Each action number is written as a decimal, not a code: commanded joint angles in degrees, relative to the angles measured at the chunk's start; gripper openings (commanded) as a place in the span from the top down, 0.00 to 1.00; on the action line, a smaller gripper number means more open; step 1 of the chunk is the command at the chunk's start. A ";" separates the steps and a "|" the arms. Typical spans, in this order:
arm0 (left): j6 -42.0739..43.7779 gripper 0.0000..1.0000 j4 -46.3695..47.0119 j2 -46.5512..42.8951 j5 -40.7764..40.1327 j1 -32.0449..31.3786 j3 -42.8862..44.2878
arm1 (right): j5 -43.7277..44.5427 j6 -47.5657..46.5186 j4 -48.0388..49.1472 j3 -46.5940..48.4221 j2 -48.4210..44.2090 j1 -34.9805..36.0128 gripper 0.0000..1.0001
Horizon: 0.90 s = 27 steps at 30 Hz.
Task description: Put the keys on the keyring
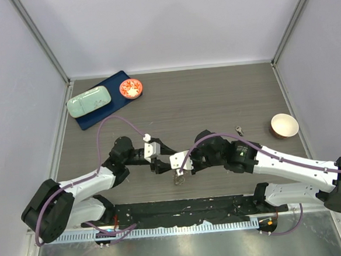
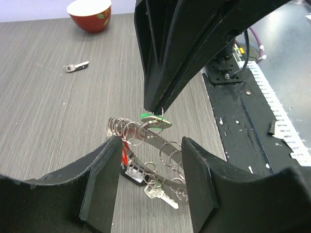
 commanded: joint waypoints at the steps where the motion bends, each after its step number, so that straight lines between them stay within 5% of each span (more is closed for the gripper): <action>1: 4.93 0.44 -4.84 1.41 7.18 1.11 4.70 | -1.41 -1.03 0.61 3.36 -1.16 0.47 0.99; 17: 9.94 0.50 -15.84 6.43 14.83 1.28 11.92 | -0.88 -1.56 -0.27 4.24 -1.42 1.88 0.99; 27: 11.79 0.68 -19.36 7.04 15.45 1.28 13.23 | -0.35 -1.56 -0.27 4.15 -1.16 2.32 0.99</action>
